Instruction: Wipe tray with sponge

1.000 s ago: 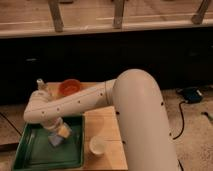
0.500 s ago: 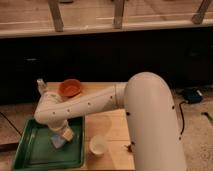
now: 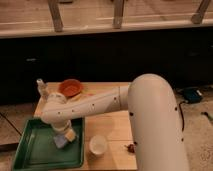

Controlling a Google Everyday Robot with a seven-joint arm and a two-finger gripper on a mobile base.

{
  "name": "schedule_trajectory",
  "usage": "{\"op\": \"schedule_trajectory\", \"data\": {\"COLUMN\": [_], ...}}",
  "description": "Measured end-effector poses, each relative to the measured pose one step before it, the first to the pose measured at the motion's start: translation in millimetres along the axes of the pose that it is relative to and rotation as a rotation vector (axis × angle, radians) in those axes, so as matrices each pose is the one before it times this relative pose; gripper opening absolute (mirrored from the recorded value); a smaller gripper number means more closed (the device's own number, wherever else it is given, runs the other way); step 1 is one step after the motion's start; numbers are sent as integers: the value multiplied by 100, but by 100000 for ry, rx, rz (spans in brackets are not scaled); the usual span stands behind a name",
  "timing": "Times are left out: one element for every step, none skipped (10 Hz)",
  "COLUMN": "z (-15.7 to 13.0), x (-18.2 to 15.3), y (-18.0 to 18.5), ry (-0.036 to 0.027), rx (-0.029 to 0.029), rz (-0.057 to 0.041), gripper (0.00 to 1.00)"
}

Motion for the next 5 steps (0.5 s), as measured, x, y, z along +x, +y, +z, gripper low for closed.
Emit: {"op": "schedule_trajectory", "data": {"z": [-15, 77, 101, 284, 331], "x": [992, 684, 188, -301, -536], "y": [-451, -446, -803, -989, -715], "ry": [-322, -34, -509, -1157, -1265], "rx": [1005, 415, 573, 290, -1], "rz": [448, -245, -1299, -2430, -2234], "gripper": [4, 4, 4, 4, 4]}}
